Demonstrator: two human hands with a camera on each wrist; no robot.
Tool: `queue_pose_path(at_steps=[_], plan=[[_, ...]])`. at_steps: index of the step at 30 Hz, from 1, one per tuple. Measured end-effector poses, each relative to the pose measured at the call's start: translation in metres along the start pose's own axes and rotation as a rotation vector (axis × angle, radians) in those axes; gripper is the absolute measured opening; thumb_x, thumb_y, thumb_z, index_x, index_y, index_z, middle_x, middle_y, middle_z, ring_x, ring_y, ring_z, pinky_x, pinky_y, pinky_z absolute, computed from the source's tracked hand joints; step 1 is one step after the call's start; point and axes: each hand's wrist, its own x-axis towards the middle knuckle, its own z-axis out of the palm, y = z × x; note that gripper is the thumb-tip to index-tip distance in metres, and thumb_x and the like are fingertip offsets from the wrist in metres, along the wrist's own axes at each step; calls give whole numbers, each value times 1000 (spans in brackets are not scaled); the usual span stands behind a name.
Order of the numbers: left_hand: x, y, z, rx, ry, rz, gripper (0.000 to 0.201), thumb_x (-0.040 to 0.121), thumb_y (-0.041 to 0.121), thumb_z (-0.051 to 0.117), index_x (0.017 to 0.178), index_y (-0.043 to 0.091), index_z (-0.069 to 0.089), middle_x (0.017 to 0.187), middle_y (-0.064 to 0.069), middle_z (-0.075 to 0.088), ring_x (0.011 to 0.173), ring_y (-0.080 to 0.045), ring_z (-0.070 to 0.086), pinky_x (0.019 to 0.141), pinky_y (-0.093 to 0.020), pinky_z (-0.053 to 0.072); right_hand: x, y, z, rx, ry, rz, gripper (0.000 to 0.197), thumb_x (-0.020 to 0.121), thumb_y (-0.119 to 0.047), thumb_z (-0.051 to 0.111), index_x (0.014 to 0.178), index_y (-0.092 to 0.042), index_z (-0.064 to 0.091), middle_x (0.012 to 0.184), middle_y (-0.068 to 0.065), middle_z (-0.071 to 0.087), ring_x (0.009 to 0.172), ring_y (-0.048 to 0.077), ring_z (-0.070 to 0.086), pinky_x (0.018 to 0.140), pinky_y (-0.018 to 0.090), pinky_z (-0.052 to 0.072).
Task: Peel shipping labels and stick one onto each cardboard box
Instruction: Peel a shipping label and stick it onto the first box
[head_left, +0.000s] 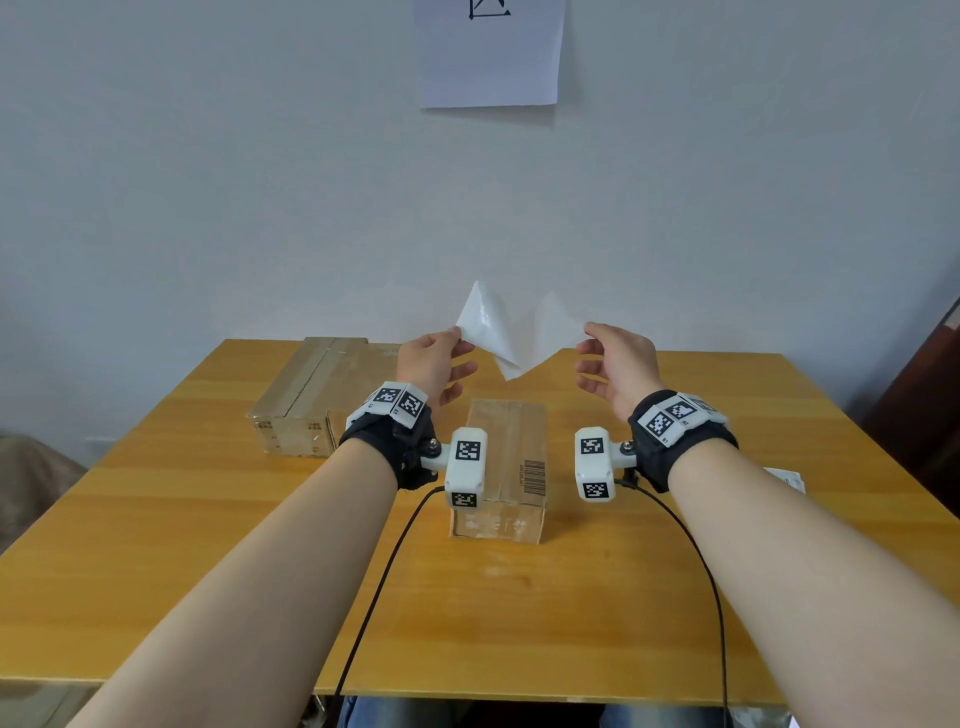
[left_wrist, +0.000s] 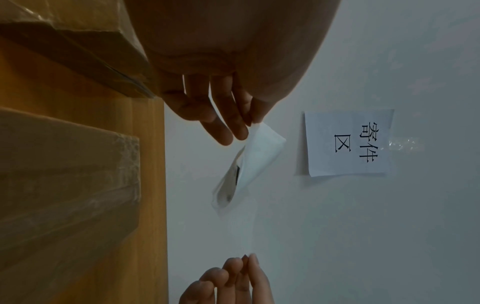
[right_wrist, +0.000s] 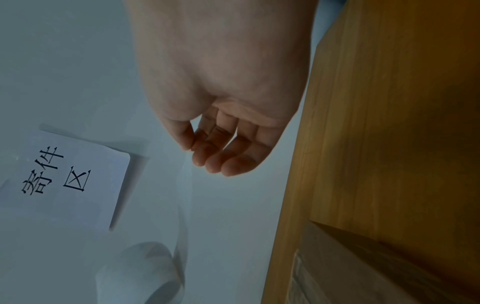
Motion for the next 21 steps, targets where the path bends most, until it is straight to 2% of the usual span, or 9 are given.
queue_pose_path(at_steps=[3, 6, 9, 12, 15, 17, 21], plan=[[0, 1, 0, -29, 7, -18, 22, 104, 31, 54, 115, 17, 67, 91, 6, 77, 73, -14, 71, 53, -23, 46, 2, 2, -3, 5, 17, 9, 12, 100, -19, 65, 108, -11, 69, 81, 5, 68, 57, 18, 62, 54, 33, 58], [2, 0, -1, -64, 14, -36, 28, 105, 30, 50, 123, 15, 64, 92, 3, 78, 72, -16, 73, 49, -23, 50, 5, 4, -6, 12, 38, 15, 9, 102, -16, 61, 107, -11, 67, 89, 9, 70, 71, 24, 67, 61, 39, 62], [1, 0, -1, -84, 10, -43, 28, 105, 29, 49, 126, 14, 61, 90, 3, 77, 74, -18, 75, 51, -25, 54, 7, 7, -8, 28, 55, 31, 7, 104, -15, 58, 105, -11, 64, 96, 12, 71, 82, 29, 69, 68, 45, 63], [1, 1, -2, -90, 9, -45, 28, 105, 29, 49, 127, 14, 61, 90, 2, 78, 76, -20, 75, 53, -27, 55, 8, 8, -9, 55, 69, 50, 7, 105, -14, 55, 103, -12, 61, 94, 11, 70, 83, 30, 68, 75, 49, 62], [2, 1, -2, -94, 11, -47, 28, 105, 28, 49, 128, 15, 60, 90, 2, 78, 75, -19, 75, 54, -28, 56, 8, 8, -12, 74, 80, 78, 7, 106, -13, 52, 105, -13, 59, 95, 11, 70, 83, 29, 68, 72, 48, 63], [2, 1, -2, -98, 11, -46, 28, 106, 28, 48, 128, 14, 60, 89, 2, 78, 74, -19, 75, 55, -28, 56, 8, 9, -14, 88, 92, 92, 12, 105, -13, 53, 112, -8, 60, 99, 12, 68, 84, 30, 70, 67, 46, 64], [0, 1, 0, -94, 2, -42, 29, 106, 28, 47, 127, 13, 61, 90, 1, 77, 75, -20, 76, 55, -29, 57, 7, 10, -19, 104, 112, 113, 19, 105, -15, 53, 116, -3, 61, 108, 14, 65, 86, 33, 73, 62, 44, 63]])
